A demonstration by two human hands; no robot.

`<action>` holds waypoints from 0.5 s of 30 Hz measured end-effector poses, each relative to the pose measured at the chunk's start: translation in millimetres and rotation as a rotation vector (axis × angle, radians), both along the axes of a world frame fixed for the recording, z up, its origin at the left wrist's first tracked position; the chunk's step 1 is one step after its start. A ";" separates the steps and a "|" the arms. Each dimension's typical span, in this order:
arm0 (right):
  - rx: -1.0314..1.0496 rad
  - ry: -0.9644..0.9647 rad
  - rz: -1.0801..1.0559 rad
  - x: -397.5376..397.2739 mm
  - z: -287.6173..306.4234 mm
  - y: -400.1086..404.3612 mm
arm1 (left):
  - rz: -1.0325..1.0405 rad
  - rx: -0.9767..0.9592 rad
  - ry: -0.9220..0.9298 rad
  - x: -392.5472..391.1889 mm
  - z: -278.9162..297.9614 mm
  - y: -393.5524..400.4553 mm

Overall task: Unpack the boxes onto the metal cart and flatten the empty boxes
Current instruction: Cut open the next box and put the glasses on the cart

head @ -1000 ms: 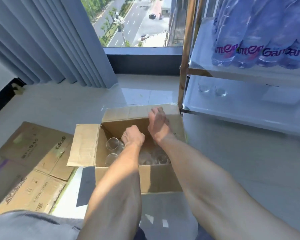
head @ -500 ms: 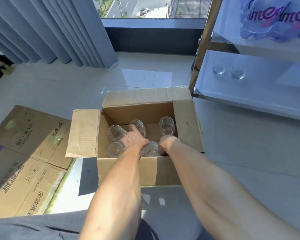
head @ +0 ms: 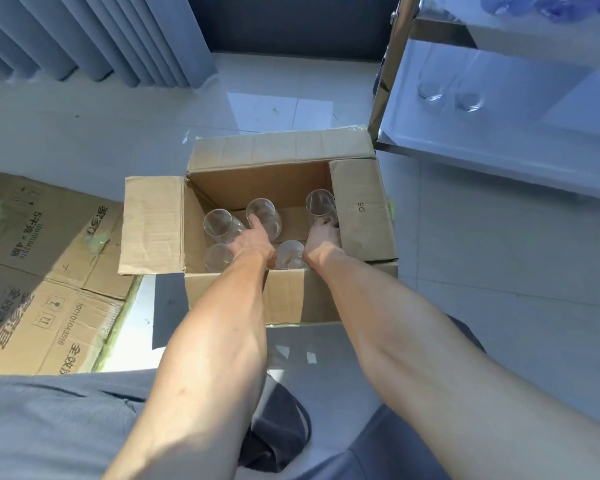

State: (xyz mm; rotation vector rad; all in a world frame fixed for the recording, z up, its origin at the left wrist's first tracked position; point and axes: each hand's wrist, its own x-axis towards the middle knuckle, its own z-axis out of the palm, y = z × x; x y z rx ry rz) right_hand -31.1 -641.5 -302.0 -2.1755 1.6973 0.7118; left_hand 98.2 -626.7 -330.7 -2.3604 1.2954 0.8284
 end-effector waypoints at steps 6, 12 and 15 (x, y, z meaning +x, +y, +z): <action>-0.077 -0.114 -0.174 -2.8 19.6 -7.7 | 0.045 -0.321 -0.052 -6.8 21.9 4.4; -0.154 -0.365 -0.346 -25.5 78.4 -20.8 | 0.137 -0.656 0.153 -6.0 87.9 2.5; -0.268 -0.524 -0.480 -48.2 115.1 -12.8 | 0.114 -0.827 0.258 -23.2 130.8 5.6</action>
